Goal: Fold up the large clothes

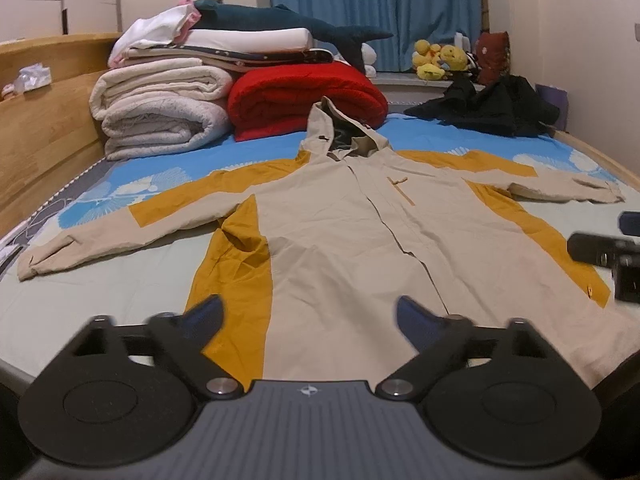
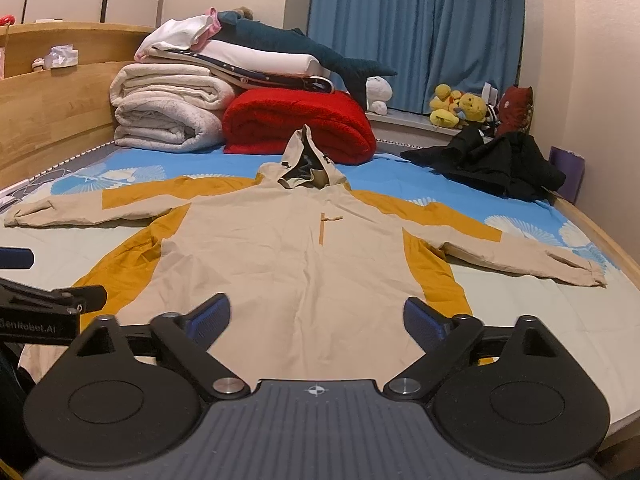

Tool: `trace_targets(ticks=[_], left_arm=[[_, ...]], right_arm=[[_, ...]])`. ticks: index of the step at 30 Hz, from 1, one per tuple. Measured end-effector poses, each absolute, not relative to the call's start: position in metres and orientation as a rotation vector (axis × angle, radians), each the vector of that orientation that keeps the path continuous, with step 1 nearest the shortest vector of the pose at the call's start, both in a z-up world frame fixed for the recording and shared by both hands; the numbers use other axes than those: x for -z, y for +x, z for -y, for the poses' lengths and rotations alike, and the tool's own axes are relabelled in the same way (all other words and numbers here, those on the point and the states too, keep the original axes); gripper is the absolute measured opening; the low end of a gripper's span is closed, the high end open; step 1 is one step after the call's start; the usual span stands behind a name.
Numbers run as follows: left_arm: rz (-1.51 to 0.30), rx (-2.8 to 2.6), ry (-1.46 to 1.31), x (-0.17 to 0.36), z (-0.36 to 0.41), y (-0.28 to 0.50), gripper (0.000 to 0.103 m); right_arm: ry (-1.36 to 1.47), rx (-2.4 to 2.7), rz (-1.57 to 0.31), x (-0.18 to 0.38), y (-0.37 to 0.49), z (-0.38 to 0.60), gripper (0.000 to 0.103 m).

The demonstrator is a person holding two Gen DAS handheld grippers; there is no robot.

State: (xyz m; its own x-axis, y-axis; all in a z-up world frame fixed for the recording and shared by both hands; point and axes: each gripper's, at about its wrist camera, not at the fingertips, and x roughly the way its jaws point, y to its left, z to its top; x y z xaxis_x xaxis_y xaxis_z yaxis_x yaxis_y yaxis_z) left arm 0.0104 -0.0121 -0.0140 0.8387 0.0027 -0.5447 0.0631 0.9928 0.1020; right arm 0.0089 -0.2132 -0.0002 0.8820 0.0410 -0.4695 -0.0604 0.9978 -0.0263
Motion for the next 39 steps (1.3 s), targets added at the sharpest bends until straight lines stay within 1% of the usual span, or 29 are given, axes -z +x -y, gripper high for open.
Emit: trace_targets(ticks=[1,2,3,4,5,9,13,15,17,18,20,22,25,28,30,31,32,33,34,35,36,37,39], left_arm=[[-0.576,0.042,0.117,0.014,0.011,0.011,0.073],[-0.579,0.055,0.115,0.013,0.01,0.013,0.058],[-0.584,0.073,0.117,0.012,0.008,0.016,0.051],[-0.588,0.09,0.129,0.009,0.005,0.02,0.037],[-0.59,0.108,0.143,0.005,0.001,0.026,0.031],[-0.597,0.191,0.209,-0.007,-0.024,0.06,0.031],[-0.628,0.181,0.291,0.011,-0.061,0.097,0.033],[-0.718,0.096,0.26,0.035,-0.086,0.115,0.033],[-0.873,0.007,0.154,0.058,-0.11,0.133,0.033],[-0.919,-0.013,0.101,0.065,-0.118,0.138,0.035],[-1.001,-0.045,0.018,0.08,-0.132,0.148,0.044],[-1.04,-0.088,-0.011,0.089,-0.144,0.154,0.048],[-1.091,-0.102,-0.087,0.097,-0.159,0.159,0.048],[-1.125,-0.09,-0.098,0.105,-0.163,0.161,0.047],[-1.129,-0.088,-0.06,0.106,-0.158,0.16,0.044],[-1.127,-0.082,-0.05,0.106,-0.156,0.159,0.036],[-1.123,-0.075,-0.046,0.105,-0.155,0.158,0.024],[-1.118,-0.074,-0.041,0.105,-0.152,0.159,0.017],[-1.111,-0.075,-0.036,0.104,-0.153,0.157,0.009],[-1.102,-0.074,-0.039,0.101,-0.154,0.156,0.003],[-1.088,-0.075,-0.046,0.099,-0.154,0.154,0.003],[-1.075,-0.077,-0.048,0.096,-0.156,0.152,0.002],[-1.052,-0.089,-0.05,0.091,-0.16,0.149,0.002]], right_arm=[[-0.032,-0.05,-0.489,0.0,0.01,0.214,0.073],[-0.026,-0.045,-0.492,0.001,0.011,0.215,0.069],[-0.024,-0.038,-0.495,0.001,0.011,0.217,0.059],[-0.033,-0.031,-0.497,0.001,0.012,0.218,0.051],[-0.024,-0.028,-0.495,0.0,0.012,0.22,0.048],[-0.018,0.009,-0.449,-0.008,0.019,0.239,0.048],[-0.019,0.111,-0.434,-0.005,0.044,0.278,0.048],[-0.063,0.192,-0.504,0.005,0.06,0.3,0.049],[-0.063,0.26,-0.588,0.023,0.076,0.321,0.055],[-0.048,0.283,-0.653,0.035,0.086,0.332,0.059],[-0.003,0.313,-0.759,0.057,0.096,0.346,0.059],[0.068,0.335,-0.838,0.077,0.104,0.357,0.062],[0.123,0.367,-0.927,0.102,0.112,0.364,0.062],[0.158,0.423,-0.975,0.121,0.115,0.371,0.062],[0.196,0.452,-0.994,0.129,0.115,0.375,0.062],[0.208,0.46,-0.999,0.129,0.115,0.378,0.058],[0.212,0.468,-1.001,0.13,0.114,0.377,0.055],[0.211,0.469,-1.0,0.132,0.115,0.378,0.046],[0.211,0.468,-0.998,0.133,0.115,0.378,0.031],[0.218,0.462,-0.998,0.133,0.115,0.378,0.024],[0.22,0.459,-0.995,0.132,0.112,0.378,0.012],[0.228,0.449,-0.991,0.131,0.112,0.379,0.005],[0.245,0.433,-0.966,0.124,0.109,0.381,0.003]])
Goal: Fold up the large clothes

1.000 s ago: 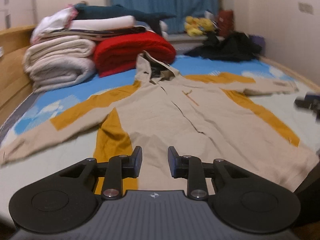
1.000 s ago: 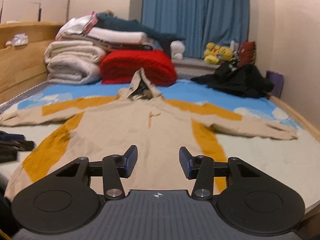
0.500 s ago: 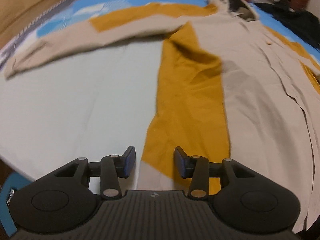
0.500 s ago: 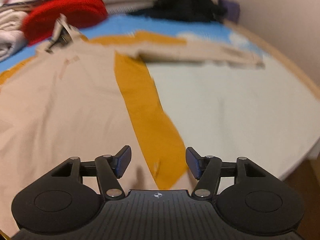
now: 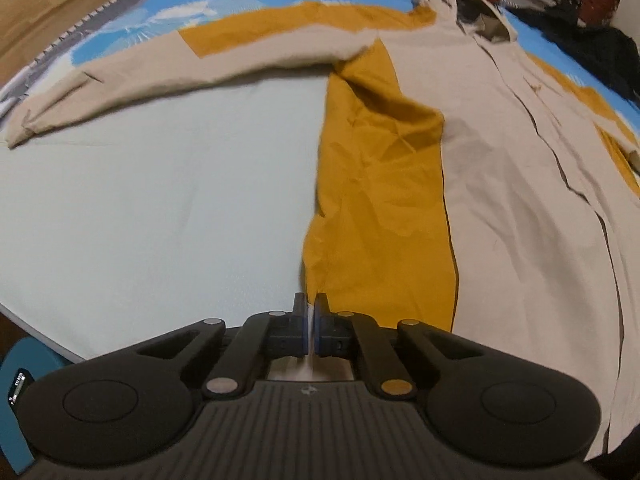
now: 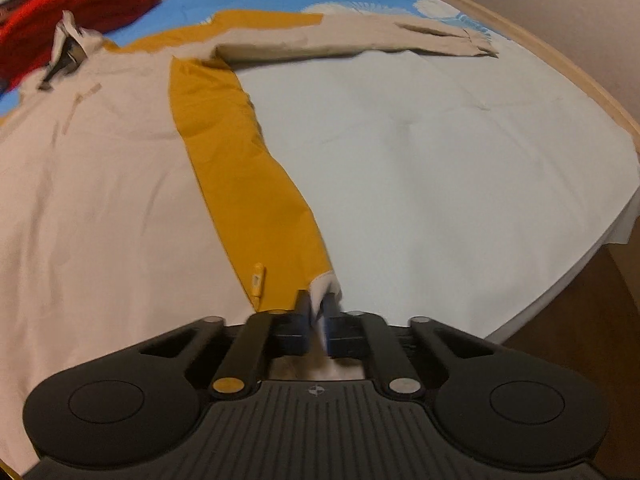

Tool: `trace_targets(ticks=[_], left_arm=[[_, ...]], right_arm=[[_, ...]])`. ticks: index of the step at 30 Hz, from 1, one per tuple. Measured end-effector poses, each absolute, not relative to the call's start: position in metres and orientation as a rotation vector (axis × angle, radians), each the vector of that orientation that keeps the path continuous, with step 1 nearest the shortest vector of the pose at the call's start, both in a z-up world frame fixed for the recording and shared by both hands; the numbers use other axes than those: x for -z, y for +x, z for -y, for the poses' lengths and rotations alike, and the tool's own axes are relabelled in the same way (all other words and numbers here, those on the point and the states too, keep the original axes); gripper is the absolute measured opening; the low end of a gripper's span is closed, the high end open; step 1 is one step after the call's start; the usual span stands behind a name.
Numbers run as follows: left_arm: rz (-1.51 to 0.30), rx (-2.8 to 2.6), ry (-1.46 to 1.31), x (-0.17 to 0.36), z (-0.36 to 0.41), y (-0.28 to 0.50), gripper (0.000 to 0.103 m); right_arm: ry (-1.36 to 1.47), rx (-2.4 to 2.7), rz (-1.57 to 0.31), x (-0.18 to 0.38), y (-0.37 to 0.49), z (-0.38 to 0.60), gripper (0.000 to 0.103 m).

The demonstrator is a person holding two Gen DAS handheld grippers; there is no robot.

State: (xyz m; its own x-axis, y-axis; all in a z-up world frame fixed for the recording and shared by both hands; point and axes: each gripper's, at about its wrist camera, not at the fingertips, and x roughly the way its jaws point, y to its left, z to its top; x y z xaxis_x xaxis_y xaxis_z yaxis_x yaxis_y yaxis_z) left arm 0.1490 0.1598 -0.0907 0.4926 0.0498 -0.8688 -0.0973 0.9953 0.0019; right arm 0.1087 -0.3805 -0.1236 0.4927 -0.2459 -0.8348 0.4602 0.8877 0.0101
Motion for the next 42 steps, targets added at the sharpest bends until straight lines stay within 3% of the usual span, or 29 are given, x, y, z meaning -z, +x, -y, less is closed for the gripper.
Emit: trace_targets(ticks=[4,9,14,16,21,23,24,25,26,29,32,34,39,42], left_arm=[[-1.047,-0.138,-0.015,0.086,-0.164,0.145,0.002],[-1.129,-0.151,0.026,0.094,-0.16,0.148,0.003],[-1.054,-0.177,-0.003,0.082,-0.162,0.148,0.005],[-1.035,-0.204,-0.001,0.079,-0.164,0.149,0.014],[-0.929,-0.098,0.032,0.064,-0.145,0.146,0.02],[-0.93,-0.005,0.027,0.064,-0.133,0.146,0.042],[-0.951,0.039,0.017,0.068,-0.128,0.146,0.047],[-0.995,0.075,0.009,0.074,-0.124,0.148,0.051],[-1.039,0.088,0.013,0.082,-0.12,0.15,0.051],[-1.172,0.074,0.071,0.104,-0.115,0.154,0.053],[-1.096,0.074,0.055,0.088,-0.112,0.155,0.054],[-1.016,0.074,0.044,0.073,-0.111,0.154,0.057],[-0.804,0.066,0.032,0.037,-0.098,0.149,0.063],[-0.69,0.069,0.019,0.014,-0.091,0.147,0.073]], right_arm=[[0.282,0.432,-0.927,0.105,0.096,0.384,0.002],[0.318,0.437,-1.007,0.103,0.087,0.384,0.001],[0.272,0.444,-1.015,0.102,0.091,0.375,0.003],[0.241,0.445,-1.002,0.1,0.093,0.37,0.007],[0.153,0.473,-0.873,0.084,0.096,0.359,0.011],[0.117,0.441,-0.793,0.074,0.094,0.354,0.013],[0.104,0.411,-0.761,0.07,0.095,0.348,0.02],[0.095,0.382,-0.749,0.068,0.094,0.345,0.034],[0.087,0.354,-0.751,0.068,0.097,0.341,0.04],[0.08,0.283,-0.859,0.086,0.107,0.333,0.043],[0.103,0.284,-1.007,0.11,0.114,0.334,0.043],[0.12,0.315,-1.007,0.109,0.113,0.339,0.043],[0.097,0.319,-0.726,0.059,0.104,0.33,0.043],[0.045,0.286,-0.549,0.024,0.097,0.32,0.043]])
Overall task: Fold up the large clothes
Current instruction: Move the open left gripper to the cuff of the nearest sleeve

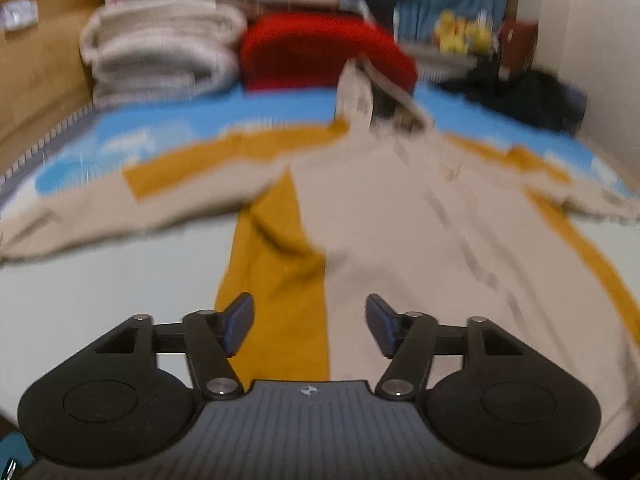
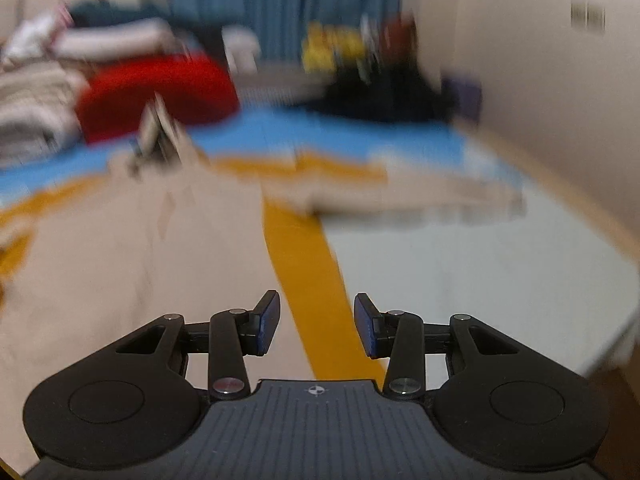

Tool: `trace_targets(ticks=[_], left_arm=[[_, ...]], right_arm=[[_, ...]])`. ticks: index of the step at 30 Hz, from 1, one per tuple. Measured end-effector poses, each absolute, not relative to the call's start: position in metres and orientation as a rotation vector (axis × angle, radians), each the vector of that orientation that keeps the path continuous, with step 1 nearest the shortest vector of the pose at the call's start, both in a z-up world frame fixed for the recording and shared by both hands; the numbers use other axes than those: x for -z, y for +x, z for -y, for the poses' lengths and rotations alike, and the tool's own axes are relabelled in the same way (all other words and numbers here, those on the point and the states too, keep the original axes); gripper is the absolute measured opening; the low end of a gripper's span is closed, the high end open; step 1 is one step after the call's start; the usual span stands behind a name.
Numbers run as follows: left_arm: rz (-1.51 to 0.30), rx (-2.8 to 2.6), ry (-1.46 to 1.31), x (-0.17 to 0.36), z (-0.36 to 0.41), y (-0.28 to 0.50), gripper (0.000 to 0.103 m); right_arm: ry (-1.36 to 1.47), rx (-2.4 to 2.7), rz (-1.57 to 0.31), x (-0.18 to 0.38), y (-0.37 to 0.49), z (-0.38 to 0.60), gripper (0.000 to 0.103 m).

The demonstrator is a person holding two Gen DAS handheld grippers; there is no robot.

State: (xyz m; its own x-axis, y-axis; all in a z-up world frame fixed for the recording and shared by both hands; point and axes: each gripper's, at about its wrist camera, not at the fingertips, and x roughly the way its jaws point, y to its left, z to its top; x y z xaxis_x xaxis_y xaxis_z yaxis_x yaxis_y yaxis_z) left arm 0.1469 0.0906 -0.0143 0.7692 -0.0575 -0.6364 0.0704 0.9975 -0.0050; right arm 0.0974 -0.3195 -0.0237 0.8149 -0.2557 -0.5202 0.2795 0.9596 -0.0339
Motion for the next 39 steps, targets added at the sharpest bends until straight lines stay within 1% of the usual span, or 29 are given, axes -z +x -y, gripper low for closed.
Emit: trace_targets(ticks=[1,2,7,13,18,24,26,28,30,37,39], left_arm=[[-0.658,0.072,0.016,0.007,-0.088,0.147,0.077],[-0.626,0.072,0.017,0.001,-0.085,0.147,0.079],[-0.517,0.006,0.03,-0.021,-0.077,0.154,0.082],[-0.442,-0.088,0.119,-0.031,-0.077,0.185,0.082],[-0.449,-0.093,0.088,-0.027,-0.102,0.22,0.082],[-0.536,-0.183,0.05,-0.019,-0.144,0.264,0.081],[-0.556,-0.201,-0.002,-0.02,-0.16,0.277,0.08],[-0.565,-0.218,-0.018,-0.019,-0.171,0.29,0.08],[-0.574,-0.229,-0.013,-0.017,-0.18,0.302,0.08],[-0.616,-0.281,-0.052,-0.003,-0.209,0.335,0.08],[-0.633,-0.293,-0.071,0.003,-0.216,0.34,0.076]], right_arm=[[0.029,0.272,-0.496,0.011,0.096,0.317,0.043],[0.016,0.259,-0.452,0.0,0.096,0.316,0.043],[-0.013,0.219,-0.314,-0.048,0.096,0.315,0.043],[0.007,0.167,-0.228,-0.083,0.106,0.309,0.043],[0.031,0.123,-0.19,-0.089,0.128,0.289,0.043],[0.048,0.054,-0.173,-0.084,0.165,0.261,0.044],[0.033,0.02,-0.177,-0.081,0.181,0.249,0.051],[0.016,-0.008,-0.187,-0.078,0.198,0.234,0.067],[0.006,-0.037,-0.194,-0.076,0.214,0.222,0.073],[0.001,-0.141,-0.288,-0.07,0.276,0.177,0.074],[-0.002,-0.162,-0.287,-0.064,0.288,0.17,0.074]])
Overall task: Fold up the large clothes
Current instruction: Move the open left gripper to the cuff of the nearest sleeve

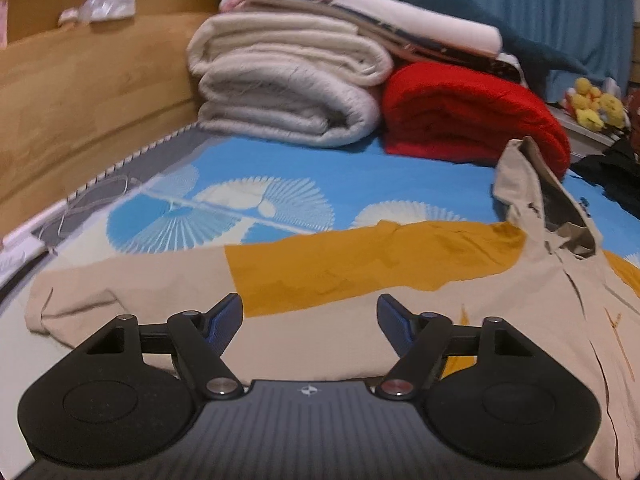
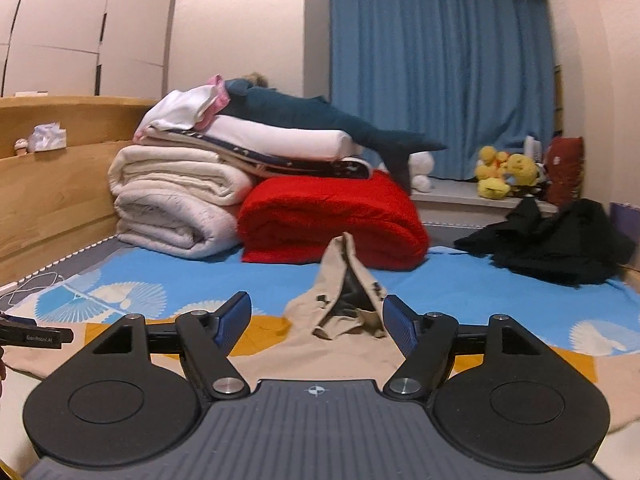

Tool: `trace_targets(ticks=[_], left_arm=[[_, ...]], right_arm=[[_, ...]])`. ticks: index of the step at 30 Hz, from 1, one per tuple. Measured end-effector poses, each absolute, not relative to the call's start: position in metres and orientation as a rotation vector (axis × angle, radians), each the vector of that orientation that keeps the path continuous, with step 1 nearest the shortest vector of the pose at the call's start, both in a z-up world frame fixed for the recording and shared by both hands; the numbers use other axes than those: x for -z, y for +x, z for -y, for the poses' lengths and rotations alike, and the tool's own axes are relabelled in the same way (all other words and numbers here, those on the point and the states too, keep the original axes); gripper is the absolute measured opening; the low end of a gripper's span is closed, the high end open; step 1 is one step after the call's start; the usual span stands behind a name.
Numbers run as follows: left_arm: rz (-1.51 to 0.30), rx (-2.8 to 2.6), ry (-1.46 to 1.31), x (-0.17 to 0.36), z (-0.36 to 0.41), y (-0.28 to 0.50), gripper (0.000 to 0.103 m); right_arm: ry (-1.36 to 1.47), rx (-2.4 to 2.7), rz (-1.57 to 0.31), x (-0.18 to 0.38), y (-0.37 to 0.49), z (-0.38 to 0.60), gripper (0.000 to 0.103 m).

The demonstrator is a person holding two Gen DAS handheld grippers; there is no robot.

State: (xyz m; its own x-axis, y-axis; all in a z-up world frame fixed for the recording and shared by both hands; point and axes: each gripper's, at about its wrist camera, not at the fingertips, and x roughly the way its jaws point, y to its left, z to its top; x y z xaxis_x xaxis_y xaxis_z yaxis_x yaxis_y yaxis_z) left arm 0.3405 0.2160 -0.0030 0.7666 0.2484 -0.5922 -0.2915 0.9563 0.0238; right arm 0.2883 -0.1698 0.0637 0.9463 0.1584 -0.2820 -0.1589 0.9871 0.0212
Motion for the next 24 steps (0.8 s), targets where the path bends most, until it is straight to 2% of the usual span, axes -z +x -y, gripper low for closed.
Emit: trace_targets(ticks=[3,5,8,10,12,16,17,24], left_arm=[[-0.643,-0.316,-0.054,0.013,-0.224,0.347,0.06],[-0.637,-0.334,-0.083,0.017,-0.236,0.351,0.045],[-0.635,-0.384,-0.124,0.024,-0.261,0.356,0.043],[-0.651,-0.429,-0.151,0.032,-0.282,0.36,0.043],[-0.681,-0.481,-0.192,0.041,-0.306,0.362,0.045],[-0.72,-0.635,-0.326,0.059,-0.361,0.361,0.071],[-0.721,-0.668,-0.355,0.062,-0.374,0.359,0.075],[-0.744,-0.883,-0.491,0.087,-0.454,0.348,0.077]], right_arm=[[0.021,-0.182,-0.298,-0.05,0.303,0.167,0.074],[0.03,-0.164,-0.344,-0.04,0.315,0.165,0.071],[0.067,-0.156,-0.368,-0.035,0.328,0.164,0.047],[0.088,-0.183,-0.378,-0.034,0.332,0.166,0.017],[0.071,-0.191,-0.367,-0.035,0.336,0.164,0.016],[0.053,-0.214,-0.371,-0.034,0.342,0.162,0.017],[0.056,-0.215,-0.379,-0.033,0.343,0.163,0.017],[0.064,-0.213,-0.45,-0.017,0.352,0.161,0.017]])
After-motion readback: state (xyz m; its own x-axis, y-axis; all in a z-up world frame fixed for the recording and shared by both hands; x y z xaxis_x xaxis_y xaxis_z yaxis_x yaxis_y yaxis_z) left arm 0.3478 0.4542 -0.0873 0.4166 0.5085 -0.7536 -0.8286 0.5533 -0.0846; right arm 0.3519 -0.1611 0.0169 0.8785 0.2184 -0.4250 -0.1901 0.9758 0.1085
